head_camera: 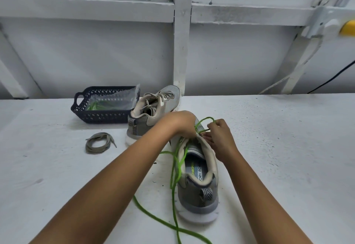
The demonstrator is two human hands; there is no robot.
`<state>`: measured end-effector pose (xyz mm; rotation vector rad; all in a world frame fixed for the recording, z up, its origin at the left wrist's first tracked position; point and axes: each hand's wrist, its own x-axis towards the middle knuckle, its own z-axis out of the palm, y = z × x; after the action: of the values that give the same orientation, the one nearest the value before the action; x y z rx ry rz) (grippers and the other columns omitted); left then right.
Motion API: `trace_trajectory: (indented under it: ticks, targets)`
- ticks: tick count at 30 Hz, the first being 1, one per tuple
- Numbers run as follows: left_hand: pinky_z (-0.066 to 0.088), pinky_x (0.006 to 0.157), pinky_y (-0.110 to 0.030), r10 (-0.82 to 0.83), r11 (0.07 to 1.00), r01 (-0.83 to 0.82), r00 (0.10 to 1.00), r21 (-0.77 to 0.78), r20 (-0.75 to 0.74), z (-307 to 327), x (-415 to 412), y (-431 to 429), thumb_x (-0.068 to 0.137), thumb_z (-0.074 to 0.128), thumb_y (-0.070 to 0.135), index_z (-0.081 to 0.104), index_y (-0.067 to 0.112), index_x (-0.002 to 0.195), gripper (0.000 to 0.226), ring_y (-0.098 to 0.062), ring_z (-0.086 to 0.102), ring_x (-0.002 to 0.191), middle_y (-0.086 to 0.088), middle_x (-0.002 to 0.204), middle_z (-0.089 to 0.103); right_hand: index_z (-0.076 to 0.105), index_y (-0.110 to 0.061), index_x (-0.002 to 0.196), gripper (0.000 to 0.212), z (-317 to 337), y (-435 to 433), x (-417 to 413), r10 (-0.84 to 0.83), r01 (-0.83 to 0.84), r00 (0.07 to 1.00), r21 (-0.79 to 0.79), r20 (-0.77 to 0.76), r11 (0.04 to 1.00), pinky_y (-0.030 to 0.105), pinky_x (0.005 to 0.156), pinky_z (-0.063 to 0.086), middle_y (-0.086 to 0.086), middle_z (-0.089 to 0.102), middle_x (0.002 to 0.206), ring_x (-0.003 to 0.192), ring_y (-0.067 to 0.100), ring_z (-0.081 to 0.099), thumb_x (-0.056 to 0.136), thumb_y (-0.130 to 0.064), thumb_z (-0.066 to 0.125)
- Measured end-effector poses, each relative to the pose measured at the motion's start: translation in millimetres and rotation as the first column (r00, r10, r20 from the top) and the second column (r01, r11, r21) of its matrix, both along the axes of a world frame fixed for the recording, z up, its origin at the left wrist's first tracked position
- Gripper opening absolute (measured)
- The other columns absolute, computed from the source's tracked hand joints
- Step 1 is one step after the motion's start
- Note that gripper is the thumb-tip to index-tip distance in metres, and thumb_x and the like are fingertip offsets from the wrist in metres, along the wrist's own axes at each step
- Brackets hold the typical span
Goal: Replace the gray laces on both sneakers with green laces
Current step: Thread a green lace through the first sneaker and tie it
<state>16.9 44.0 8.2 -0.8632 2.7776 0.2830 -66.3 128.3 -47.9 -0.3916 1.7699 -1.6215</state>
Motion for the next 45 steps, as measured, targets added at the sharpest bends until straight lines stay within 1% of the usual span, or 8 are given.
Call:
trace_trajectory:
  ticks: [7,14,17,24,29,32,36,45]
  targets:
    - [0.037,0.058,-0.024,0.076,0.977,-0.032,0.976,0.212,-0.205,-8,6,-12,0.082,0.059,0.016,0.061,0.015,0.07,0.013,-0.019,0.047,0.063,-0.003,0.066,0.054,0.043,-0.011,0.083,0.01,-1,0,-5,0.025,-0.025,0.997,-0.01,0.068,1.0,0.026,0.057,0.043,0.013,0.054,0.069,0.062,0.022,0.05,0.09,-0.005,0.041]
    - [0.038,0.07,-0.021,0.168,0.755,0.214,0.851,0.62,-0.498,11,61,-7,0.075,0.07,0.031,0.073,0.026,0.07,0.008,0.002,0.055,0.069,0.015,0.069,0.066,0.05,-0.004,0.086,0.005,0,-1,-8,0.118,-0.12,0.992,0.039,0.047,0.992,0.018,0.049,0.037,0.012,0.051,0.073,0.059,0.018,0.044,0.09,-0.003,0.046]
    - [0.043,0.083,-0.027,0.156,0.681,0.319,0.817,0.66,-0.555,12,77,0,0.074,0.068,0.029,0.074,0.024,0.072,0.008,-0.011,0.059,0.083,0.003,0.079,0.068,0.051,-0.005,0.084,0.01,0,-2,-8,0.116,-0.118,0.992,0.036,0.054,0.992,0.019,0.052,0.038,0.012,0.052,0.071,0.06,0.018,0.046,0.09,-0.002,0.044]
    - [0.041,0.074,-0.017,0.074,0.579,0.457,0.795,0.675,-0.602,16,95,20,0.078,0.069,0.015,0.075,0.023,0.075,0.011,-0.006,0.054,0.076,0.014,0.076,0.061,0.054,-0.005,0.087,0.01,1,-1,-7,0.105,-0.108,0.992,0.043,0.066,0.993,0.018,0.052,0.044,0.011,0.058,0.072,0.063,0.019,0.054,0.091,-0.005,0.045]
    - [0.04,0.068,-0.014,0.016,0.616,0.433,0.828,0.658,-0.561,18,98,28,0.082,0.067,0.005,0.074,0.006,0.082,0.007,-0.003,0.053,0.071,0.015,0.073,0.059,0.056,-0.005,0.089,0.012,0,1,-6,0.125,-0.126,0.991,0.019,0.053,0.992,0.021,0.059,0.045,0.013,0.057,0.076,0.067,0.019,0.054,0.092,-0.005,0.044]
    - [0.04,0.063,-0.033,-0.074,0.696,0.359,0.897,0.622,-0.435,18,98,33,0.083,0.062,0.024,0.075,0.028,0.085,0.014,-0.019,0.052,0.067,0.007,0.071,0.062,0.057,-0.009,0.086,0.015,3,5,-7,0.187,-0.187,0.982,-0.004,0.032,0.982,0.02,0.063,0.047,0.013,0.057,0.081,0.071,0.018,0.056,0.094,-0.009,0.045]
    - [0.038,0.051,-0.017,-0.075,0.866,0.166,0.976,0.471,-0.206,16,90,41,0.09,0.053,0.018,0.072,0.031,0.097,0.024,-0.002,0.045,0.046,0.015,0.05,0.054,0.059,-0.011,0.086,0.016,5,11,-10,0.249,-0.249,0.969,-0.021,0.008,0.968,0.023,0.075,0.051,0.018,0.059,0.093,0.083,0.022,0.059,0.095,-0.011,0.046]
    - [0.035,0.058,-0.021,-0.036,0.991,0.054,0.989,0.124,-0.14,15,92,51,0.085,0.053,0.018,0.064,0.037,0.103,0.028,-0.005,0.048,0.07,0.016,0.069,0.045,0.059,-0.009,0.085,0.019,4,17,-10,0.244,-0.243,0.97,-0.048,0.012,0.969,0.03,0.089,0.05,0.019,0.061,0.096,0.092,0.023,0.061,0.095,-0.009,0.043]
